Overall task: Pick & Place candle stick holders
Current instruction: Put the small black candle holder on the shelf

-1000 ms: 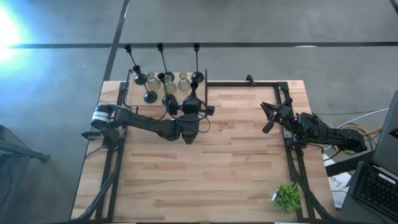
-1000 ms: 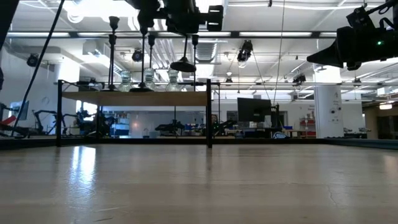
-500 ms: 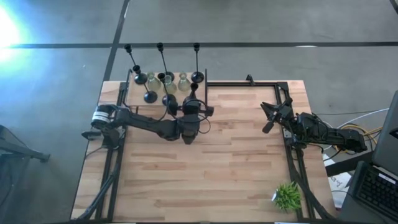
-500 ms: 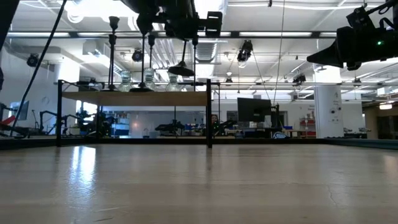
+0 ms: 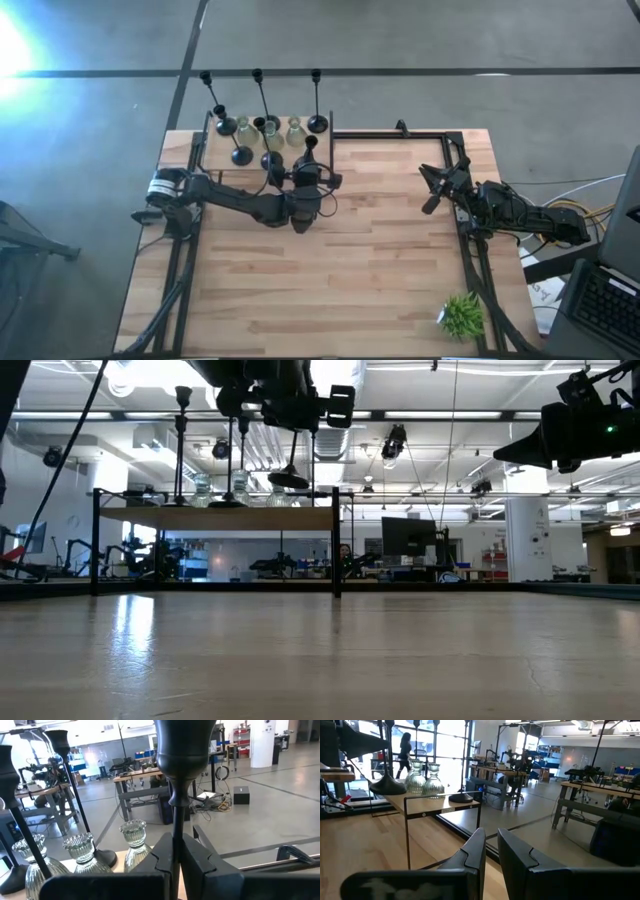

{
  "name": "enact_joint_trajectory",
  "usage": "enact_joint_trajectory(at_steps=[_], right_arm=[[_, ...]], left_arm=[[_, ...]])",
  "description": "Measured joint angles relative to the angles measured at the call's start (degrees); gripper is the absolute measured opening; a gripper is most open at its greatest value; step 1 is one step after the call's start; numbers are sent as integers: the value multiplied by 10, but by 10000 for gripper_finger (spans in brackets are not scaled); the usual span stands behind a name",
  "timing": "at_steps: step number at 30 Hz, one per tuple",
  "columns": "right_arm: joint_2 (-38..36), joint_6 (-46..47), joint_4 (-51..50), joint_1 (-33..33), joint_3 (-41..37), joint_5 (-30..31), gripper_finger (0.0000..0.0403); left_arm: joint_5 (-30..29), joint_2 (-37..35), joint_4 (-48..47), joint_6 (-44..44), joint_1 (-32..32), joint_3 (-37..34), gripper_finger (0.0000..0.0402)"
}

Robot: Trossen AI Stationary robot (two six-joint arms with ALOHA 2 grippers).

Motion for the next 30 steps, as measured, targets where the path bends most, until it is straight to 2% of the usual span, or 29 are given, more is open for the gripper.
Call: enact_joint_trajectory(at_steps=[8,15,30], right_arm=[[0,0,0,0,0,0,43],[0,0,0,0,0,0,43],[0,0,0,0,0,0,43]], left_arm=[[0,-10,-1,0,-9,-6,17],[0,-33,-3,-58,-6,-46,17],[0,-37,-3,-76,19,-47,17]])
